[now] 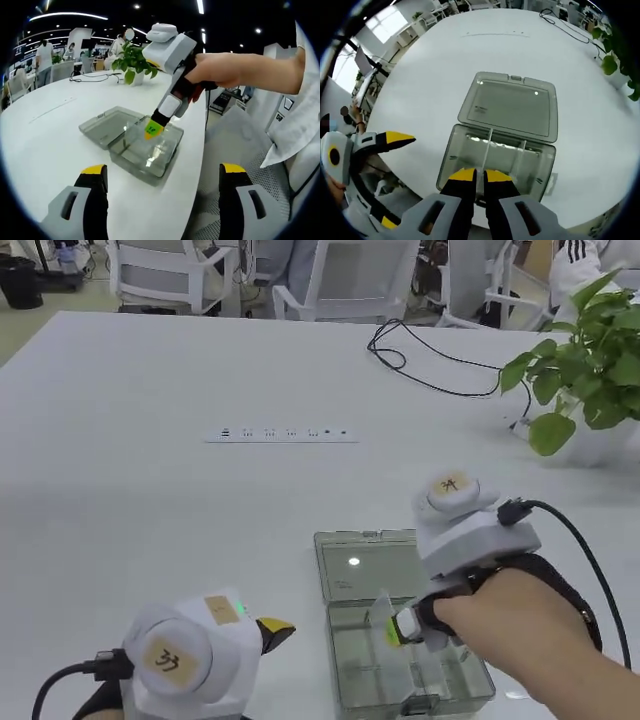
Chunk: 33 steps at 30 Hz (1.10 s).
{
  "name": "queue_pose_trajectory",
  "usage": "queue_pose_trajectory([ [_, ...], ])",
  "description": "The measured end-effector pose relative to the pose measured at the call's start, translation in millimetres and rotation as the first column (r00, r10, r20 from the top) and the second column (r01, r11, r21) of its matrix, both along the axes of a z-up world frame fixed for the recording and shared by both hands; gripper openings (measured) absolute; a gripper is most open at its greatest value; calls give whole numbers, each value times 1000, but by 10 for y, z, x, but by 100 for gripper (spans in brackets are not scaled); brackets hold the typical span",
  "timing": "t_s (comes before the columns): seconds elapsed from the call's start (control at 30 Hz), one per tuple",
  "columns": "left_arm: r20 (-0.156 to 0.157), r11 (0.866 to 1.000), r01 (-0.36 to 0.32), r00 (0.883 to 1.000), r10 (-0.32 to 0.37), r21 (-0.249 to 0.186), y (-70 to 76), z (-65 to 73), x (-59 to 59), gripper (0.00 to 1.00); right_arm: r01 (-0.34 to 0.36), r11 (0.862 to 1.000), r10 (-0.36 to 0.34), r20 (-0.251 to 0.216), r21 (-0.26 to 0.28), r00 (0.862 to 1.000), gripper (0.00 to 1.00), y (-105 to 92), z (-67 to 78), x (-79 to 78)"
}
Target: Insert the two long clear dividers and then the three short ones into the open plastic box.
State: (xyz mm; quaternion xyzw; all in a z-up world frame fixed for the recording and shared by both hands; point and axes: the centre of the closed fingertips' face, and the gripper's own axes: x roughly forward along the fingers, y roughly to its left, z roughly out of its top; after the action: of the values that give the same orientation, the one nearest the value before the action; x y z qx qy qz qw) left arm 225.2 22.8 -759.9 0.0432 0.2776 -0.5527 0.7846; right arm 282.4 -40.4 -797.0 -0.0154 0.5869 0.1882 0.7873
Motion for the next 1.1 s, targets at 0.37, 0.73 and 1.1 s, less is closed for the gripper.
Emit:
queue_pose_trajectory([
  [0.37, -3, 1000, 5, 1000, -5, 3, -14, -24, -14, 98, -49, 999, 49, 14, 23, 999, 8, 76, -111, 14],
  [0.73, -9, 1000, 12, 1000, -12, -4, -20, -74, -27, 100, -20, 995, 21, -9, 93, 1000, 9, 79, -198, 0],
  [1.1, 6, 1000, 12, 1000, -12, -1, 4, -92, 40, 100, -16, 988, 17, -5, 154, 1000, 10, 82, -220, -15],
])
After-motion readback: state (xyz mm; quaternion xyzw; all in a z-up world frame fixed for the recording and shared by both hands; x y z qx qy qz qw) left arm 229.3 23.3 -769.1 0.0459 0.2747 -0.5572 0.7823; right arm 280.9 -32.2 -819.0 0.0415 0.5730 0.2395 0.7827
